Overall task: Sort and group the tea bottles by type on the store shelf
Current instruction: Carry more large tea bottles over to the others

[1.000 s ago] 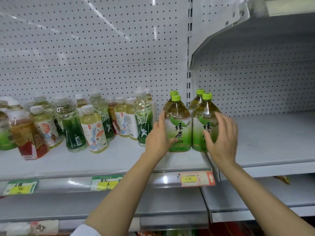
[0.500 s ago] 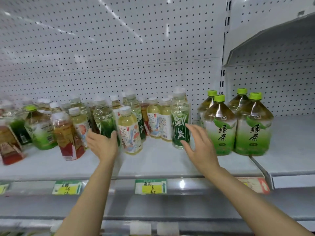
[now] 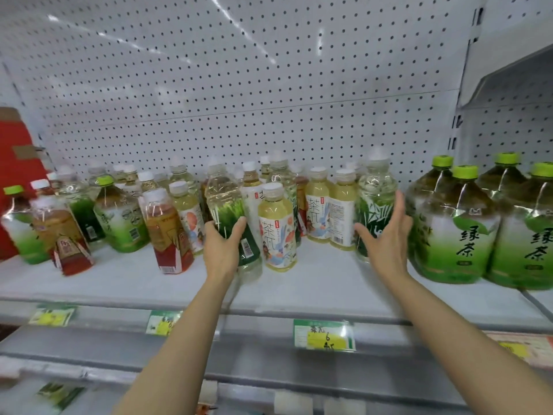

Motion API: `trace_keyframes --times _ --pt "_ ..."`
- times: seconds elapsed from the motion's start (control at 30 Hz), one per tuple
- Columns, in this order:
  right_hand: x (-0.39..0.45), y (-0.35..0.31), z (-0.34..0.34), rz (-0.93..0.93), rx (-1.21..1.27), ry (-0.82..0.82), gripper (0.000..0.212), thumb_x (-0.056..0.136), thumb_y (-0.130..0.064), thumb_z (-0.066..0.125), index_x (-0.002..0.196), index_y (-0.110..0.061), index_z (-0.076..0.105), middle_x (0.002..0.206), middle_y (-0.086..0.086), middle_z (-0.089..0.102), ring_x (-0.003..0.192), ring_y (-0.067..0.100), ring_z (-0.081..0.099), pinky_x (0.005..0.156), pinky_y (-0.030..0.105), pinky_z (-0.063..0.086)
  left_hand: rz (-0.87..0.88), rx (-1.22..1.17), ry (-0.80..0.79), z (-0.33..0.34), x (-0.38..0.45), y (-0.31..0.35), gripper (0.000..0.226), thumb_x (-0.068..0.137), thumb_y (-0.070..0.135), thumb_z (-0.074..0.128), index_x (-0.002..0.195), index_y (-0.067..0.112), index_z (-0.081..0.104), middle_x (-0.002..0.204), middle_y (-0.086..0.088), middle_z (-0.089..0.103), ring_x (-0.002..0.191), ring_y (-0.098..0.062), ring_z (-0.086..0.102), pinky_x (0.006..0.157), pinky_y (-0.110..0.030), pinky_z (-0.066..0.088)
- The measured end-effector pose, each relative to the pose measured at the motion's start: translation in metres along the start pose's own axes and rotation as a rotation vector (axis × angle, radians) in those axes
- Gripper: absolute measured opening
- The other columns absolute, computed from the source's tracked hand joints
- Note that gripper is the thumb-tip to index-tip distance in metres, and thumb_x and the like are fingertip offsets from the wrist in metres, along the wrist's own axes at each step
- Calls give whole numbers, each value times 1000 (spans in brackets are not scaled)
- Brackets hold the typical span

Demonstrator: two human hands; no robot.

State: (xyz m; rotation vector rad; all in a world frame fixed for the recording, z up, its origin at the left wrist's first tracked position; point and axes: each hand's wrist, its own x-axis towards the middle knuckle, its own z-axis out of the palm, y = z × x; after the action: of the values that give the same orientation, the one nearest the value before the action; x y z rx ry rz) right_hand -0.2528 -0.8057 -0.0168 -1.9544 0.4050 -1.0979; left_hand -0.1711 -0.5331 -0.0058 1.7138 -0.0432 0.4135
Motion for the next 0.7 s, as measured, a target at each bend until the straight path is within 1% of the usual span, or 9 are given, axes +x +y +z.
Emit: trace_keyframes --times 0.03,0.07,0.13,0.17,0.23,0.33,0.47,0.57,0.7 --pt "3 -1 0 10 -3 -5 103 82 -21 77 156 -35 6 139 23 33 116 40 50 91 41 42 7 -31 12 -2 -6 6 50 94 39 67 132 22 41 107 17 54 107 -10 60 81 -15 48" --pt "5 -3 0 21 -1 -18 102 84 -19 76 155 -36 6 139 23 32 116 41 50 91 43 43 11 -75 18 -5 -12 13 64 94 39 66 145 18 33 115 20 51 108 -4 56 88 -11 46" --pt "7 -7 -4 29 19 -56 101 85 -15 75 155 -39 7 144 24 28 122 41 47 96 47 41 24 -150 34 -11 -19 24 95 86 51 71 156 15 18 142 9 48 126 -11 51 111 -31 42" --pt "7 -9 -7 25 32 -70 101 84 -15 75 155 -40 8 145 23 27 125 40 45 100 47 39 24 -155 48 -16 -24 27 99 81 54 73 154 13 20 145 -1 49 128 -19 53 111 -42 44" --pt "4 -11 -14 17 54 -85 101 83 -15 76 154 -44 11 145 20 28 129 37 41 107 48 34 13 -139 80 -24 -37 33 85 83 46 75 144 8 31 134 -8 56 118 -23 60 99 -41 52" --pt "-8 -19 -27 -13 111 -68 96 82 -15 75 152 -48 18 151 14 31 138 29 34 112 53 33 38 -74 132 -36 -61 38 65 86 38 76 131 8 40 120 -5 60 96 -10 63 77 -22 53" --pt "-32 -40 -38 -57 256 -67 86 87 -15 68 154 -38 20 160 -6 24 136 4 22 115 41 25 28 -28 185 -49 -98 35 59 82 43 78 122 17 42 108 0 63 93 -17 68 83 -45 60" --pt "-60 -57 -40 -85 396 -157 84 91 -14 62 155 -39 14 158 -21 18 139 -2 16 117 33 18 17 26 244 -64 -129 27 58 80 47 78 118 20 44 105 5 65 93 -16 68 85 -48 58" --pt "-114 -80 -33 -127 494 -304 82 92 -10 60 155 -37 16 144 -36 17 136 -8 17 110 16 16 -33 64 302 -93 -161 13 69 66 62 77 115 24 46 103 8 67 93 -13 68 88 -46 57"
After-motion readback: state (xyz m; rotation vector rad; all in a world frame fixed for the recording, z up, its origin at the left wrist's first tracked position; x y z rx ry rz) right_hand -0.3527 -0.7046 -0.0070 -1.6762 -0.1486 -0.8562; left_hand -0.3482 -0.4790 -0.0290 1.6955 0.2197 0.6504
